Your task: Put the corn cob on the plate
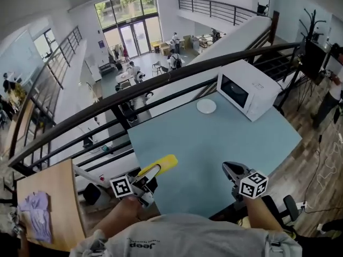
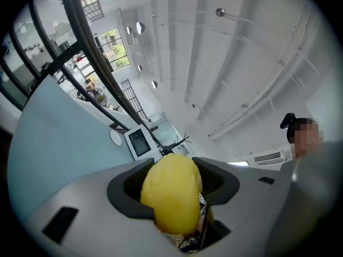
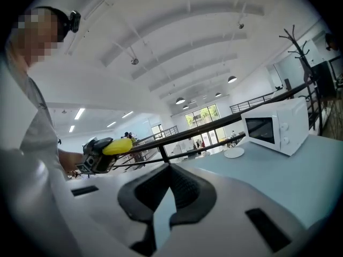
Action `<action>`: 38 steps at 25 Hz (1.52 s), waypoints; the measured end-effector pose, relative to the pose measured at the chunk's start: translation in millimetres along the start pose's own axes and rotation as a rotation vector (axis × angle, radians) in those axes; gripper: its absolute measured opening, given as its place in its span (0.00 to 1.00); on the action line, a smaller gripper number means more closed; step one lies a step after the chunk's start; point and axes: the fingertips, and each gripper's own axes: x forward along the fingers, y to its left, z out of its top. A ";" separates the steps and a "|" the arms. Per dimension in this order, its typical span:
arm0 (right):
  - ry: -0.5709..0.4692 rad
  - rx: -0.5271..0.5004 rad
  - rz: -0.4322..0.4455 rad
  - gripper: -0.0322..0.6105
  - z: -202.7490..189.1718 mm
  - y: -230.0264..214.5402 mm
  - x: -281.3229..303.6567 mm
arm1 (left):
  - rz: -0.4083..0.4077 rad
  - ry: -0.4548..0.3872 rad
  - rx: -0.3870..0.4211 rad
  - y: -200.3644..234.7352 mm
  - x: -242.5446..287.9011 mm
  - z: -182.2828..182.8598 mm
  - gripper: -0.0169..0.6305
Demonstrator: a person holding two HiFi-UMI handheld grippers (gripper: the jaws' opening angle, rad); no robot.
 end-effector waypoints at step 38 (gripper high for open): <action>0.139 -0.122 -0.203 0.08 9.3 -314.7 271.7 | 0.206 0.201 0.313 349.9 326.3 126.6 0.39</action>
